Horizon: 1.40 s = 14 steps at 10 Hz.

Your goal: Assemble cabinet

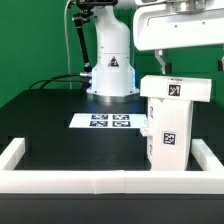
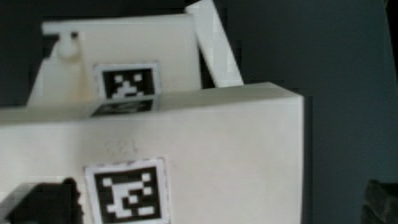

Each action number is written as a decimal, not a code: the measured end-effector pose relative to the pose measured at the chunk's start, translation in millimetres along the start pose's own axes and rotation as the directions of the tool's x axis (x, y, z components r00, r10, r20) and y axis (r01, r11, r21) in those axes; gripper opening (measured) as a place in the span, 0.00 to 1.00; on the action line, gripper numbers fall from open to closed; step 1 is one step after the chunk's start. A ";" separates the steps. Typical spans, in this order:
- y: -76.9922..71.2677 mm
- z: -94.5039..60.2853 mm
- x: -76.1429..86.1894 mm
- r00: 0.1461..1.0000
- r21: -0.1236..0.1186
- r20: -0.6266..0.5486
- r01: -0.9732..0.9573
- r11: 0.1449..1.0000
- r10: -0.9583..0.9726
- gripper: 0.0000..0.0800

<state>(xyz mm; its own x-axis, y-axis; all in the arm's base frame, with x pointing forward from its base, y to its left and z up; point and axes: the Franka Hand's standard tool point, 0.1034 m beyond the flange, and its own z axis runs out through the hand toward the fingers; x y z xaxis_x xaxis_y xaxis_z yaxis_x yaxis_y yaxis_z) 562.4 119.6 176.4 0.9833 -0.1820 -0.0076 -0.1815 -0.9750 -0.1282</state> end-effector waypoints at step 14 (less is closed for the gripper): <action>14.4 4.9 8.1 0.218 -0.033 0.029 0.976 0.217 -0.975 1.00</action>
Offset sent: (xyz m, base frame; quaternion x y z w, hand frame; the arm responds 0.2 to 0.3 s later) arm 0.0000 0.0000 0.0000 0.0000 0.0000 -0.1938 0.9810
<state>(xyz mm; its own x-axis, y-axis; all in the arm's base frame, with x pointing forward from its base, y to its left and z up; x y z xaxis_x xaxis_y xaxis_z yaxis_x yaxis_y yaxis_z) 567.9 104.7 169.7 0.3922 0.9150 0.0943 0.9192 -0.3938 -0.0022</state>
